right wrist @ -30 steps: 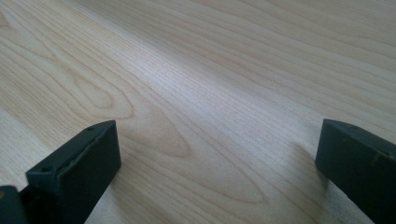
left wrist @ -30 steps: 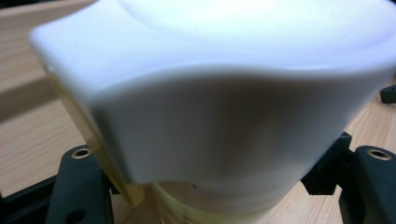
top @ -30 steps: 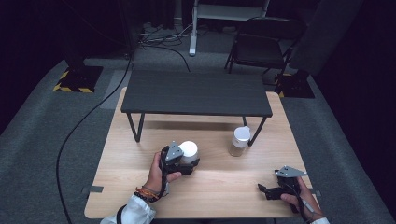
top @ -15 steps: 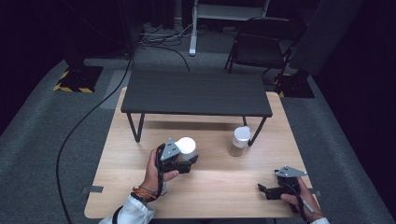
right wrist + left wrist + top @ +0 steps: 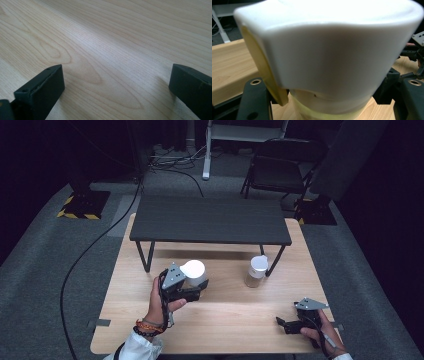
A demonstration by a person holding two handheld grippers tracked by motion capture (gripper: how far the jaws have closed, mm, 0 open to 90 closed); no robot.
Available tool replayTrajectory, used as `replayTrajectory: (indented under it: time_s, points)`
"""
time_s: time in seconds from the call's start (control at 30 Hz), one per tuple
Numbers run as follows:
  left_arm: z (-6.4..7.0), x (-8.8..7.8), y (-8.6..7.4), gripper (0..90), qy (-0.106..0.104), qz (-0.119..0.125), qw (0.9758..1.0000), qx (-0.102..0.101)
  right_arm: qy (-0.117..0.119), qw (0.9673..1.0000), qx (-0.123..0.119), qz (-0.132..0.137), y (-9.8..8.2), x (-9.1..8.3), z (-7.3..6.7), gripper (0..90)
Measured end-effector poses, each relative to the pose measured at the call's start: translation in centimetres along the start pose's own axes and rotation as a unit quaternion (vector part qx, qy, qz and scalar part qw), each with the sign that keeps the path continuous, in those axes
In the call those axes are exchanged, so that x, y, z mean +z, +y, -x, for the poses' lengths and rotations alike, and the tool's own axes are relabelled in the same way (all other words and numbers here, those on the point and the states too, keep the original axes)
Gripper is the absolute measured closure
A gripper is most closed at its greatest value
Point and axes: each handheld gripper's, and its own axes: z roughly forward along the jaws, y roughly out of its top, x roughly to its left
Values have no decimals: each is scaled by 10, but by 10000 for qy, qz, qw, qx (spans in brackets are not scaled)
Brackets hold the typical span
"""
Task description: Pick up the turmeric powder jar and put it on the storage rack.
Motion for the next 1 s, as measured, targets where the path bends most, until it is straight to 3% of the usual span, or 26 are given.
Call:
replayTrajectory:
  time_s: [0.53, 1.0]
  points:
    - [0, -15, 10, 298, 51, 309, 9995, -92, 1, 10000, 1, -1, 0, 0, 0, 0]
    - [1, -23, 24, 298, 221, 245, 9995, 27, 0, 10000, 3, -2, 0, 0, 0, 0]
